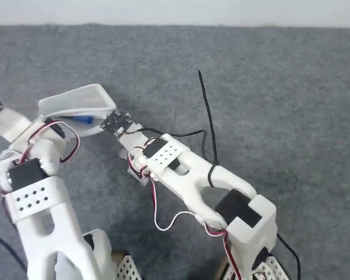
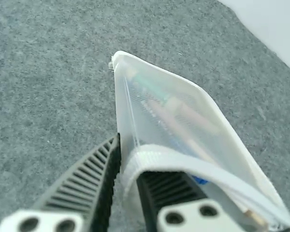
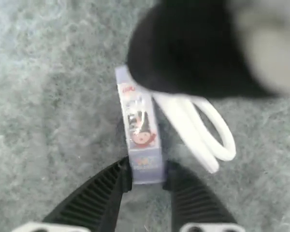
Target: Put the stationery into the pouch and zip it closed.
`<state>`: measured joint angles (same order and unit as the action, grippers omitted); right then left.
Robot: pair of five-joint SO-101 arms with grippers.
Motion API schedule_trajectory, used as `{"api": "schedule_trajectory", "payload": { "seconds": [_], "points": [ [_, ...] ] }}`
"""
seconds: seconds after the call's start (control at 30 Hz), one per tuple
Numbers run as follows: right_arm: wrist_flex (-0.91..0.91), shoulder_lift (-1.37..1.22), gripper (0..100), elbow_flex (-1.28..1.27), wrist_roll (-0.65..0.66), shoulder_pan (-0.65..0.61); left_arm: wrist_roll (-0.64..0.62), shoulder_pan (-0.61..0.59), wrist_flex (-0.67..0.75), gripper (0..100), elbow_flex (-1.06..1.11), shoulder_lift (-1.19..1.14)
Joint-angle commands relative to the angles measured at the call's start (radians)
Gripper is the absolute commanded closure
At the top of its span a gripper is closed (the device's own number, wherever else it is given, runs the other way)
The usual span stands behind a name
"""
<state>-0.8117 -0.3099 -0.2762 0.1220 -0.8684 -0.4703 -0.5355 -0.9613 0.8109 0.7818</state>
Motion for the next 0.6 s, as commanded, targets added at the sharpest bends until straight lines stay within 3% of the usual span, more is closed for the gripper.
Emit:
{"api": "schedule_trajectory", "payload": {
  "seconds": [0.0, 0.57],
  "points": [
    [-0.018, 0.01, 98.1, 0.044, 0.028, 0.013, -0.02, 0.006, 0.034, 99, -0.024, 0.014],
    [-0.463, 0.314, 99.2, 0.044, 0.028, 0.013, -0.02, 0.005, 0.037, 99, -0.024, 0.014]
  ]
}}
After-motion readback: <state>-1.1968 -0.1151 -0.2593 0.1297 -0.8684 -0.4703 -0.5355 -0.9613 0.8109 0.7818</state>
